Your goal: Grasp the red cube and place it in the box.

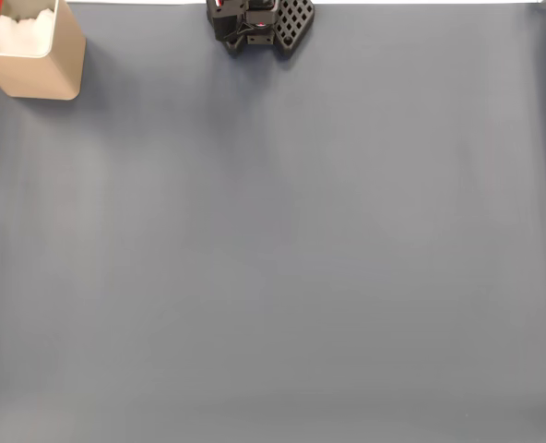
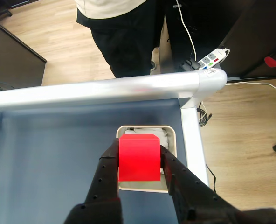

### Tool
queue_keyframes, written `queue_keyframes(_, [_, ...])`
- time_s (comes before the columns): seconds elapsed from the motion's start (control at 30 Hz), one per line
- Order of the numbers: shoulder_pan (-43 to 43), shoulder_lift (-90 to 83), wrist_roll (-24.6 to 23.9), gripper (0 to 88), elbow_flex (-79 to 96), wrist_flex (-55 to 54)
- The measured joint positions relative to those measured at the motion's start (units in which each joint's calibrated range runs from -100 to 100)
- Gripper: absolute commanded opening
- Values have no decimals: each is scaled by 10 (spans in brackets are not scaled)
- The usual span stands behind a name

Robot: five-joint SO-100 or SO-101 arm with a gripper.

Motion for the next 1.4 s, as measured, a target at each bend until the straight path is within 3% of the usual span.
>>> queue_keyframes(1.4, [22,-38,4,0,80,-38])
